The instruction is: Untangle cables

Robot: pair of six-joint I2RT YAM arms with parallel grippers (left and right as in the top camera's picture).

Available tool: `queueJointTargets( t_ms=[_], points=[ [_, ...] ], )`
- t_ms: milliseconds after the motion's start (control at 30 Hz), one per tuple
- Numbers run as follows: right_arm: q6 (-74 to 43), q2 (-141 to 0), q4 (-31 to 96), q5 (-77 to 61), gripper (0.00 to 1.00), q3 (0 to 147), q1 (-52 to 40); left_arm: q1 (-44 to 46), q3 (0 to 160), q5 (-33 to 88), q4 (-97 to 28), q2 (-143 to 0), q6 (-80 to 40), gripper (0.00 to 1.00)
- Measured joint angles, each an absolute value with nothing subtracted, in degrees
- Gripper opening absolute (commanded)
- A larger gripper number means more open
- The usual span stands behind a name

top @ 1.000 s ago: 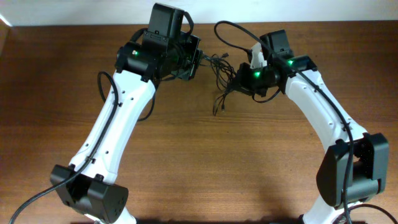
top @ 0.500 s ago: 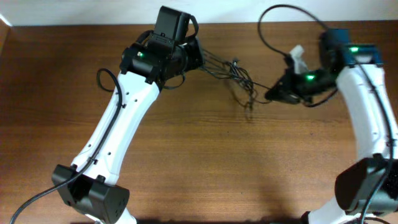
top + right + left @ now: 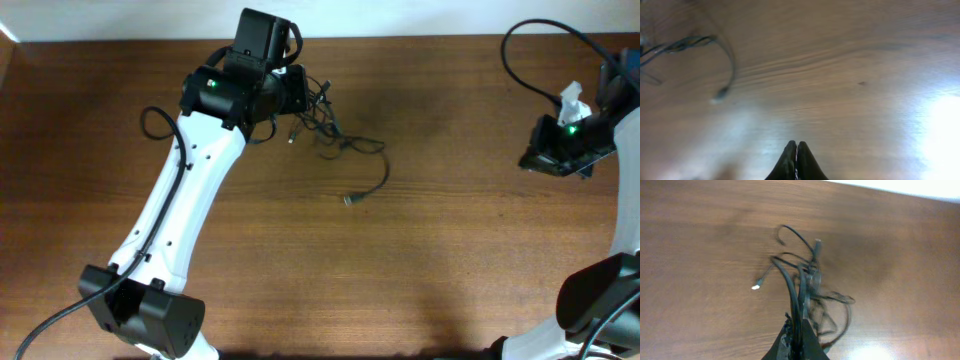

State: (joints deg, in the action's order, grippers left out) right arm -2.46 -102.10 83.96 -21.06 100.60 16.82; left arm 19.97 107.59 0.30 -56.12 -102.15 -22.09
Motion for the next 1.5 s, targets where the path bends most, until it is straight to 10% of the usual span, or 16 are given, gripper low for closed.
queueJointTargets(
  t_ms=[133, 300, 867, 1500],
  points=[
    [4.19, -102.10, 82.32, -32.84, 0.48, 100.60, 11.55, 19.84, 107.59, 20.97, -53.84, -102.15, -6.81, 0.00],
    [5.69, -102.10, 78.15, -39.64, 0.66, 100.60, 3.99, 19.00, 108.68, 41.91, -49.69, -102.15, -0.95, 0.00],
    [-8.91, -102.10, 65.65, -48.86, 0.66, 100.60, 1.32, 15.09, 109.54, 53.74, -47.37, -102.15, -6.35, 0.00],
    [-29.65, -102.10, 54.68, -42.37, 0.54, 100.60, -11.00, 17.02, 109.54, 33.50, -49.52, -102.15, -20.64, 0.00]
  ],
)
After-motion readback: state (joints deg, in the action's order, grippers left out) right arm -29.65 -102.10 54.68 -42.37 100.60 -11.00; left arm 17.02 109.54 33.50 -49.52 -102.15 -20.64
